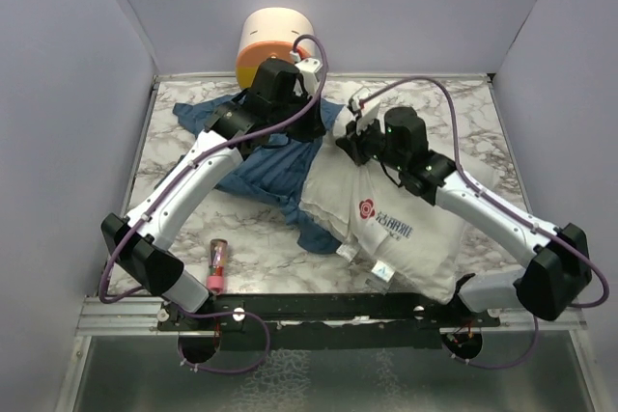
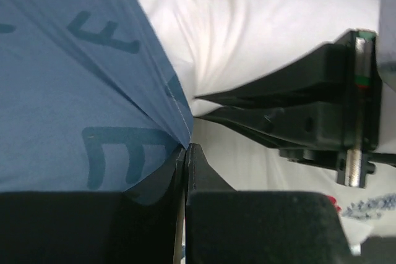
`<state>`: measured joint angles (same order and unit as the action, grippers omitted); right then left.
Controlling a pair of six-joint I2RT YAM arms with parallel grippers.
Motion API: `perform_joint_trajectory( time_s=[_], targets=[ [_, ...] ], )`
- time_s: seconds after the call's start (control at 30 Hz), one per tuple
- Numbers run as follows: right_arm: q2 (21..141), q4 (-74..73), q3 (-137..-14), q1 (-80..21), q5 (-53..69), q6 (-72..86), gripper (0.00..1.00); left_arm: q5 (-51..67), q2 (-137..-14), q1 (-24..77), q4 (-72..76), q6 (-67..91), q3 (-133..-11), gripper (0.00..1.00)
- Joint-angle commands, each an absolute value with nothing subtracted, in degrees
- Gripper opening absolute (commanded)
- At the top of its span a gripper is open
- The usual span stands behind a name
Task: Put the pillow into the pillowcase
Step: Stuff the pillow into the pillowcase.
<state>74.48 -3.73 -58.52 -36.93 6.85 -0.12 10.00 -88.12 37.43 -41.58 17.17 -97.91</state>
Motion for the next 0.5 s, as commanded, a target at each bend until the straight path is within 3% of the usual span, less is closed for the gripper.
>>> perform_joint_trajectory(
  time_s=[0.0,0.17,0.33,0.47],
  targets=[
    [81.1,0.1,-71.8,-34.4,3.0,-8.2,0.01,25.6,-82.5,38.3,-33.0,24.7,-98.4,0.0],
    [82.6,5.7,-73.4,-34.0,14.9,-7.6,0.01,29.1,-74.0,35.6,-20.0,32.7,-81.6,0.0],
    [78.2,11.6,-53.9,-35.2,24.8,1.2,0.01,29.0,-65.5,27.9,-8.1,37.9,-56.2,0.0],
    [71.5,10.3,-41.1,-36.4,28.6,3.6,0.03,30.0,-62.7,24.1,-5.7,38.3,-45.9,0.0]
  ],
)
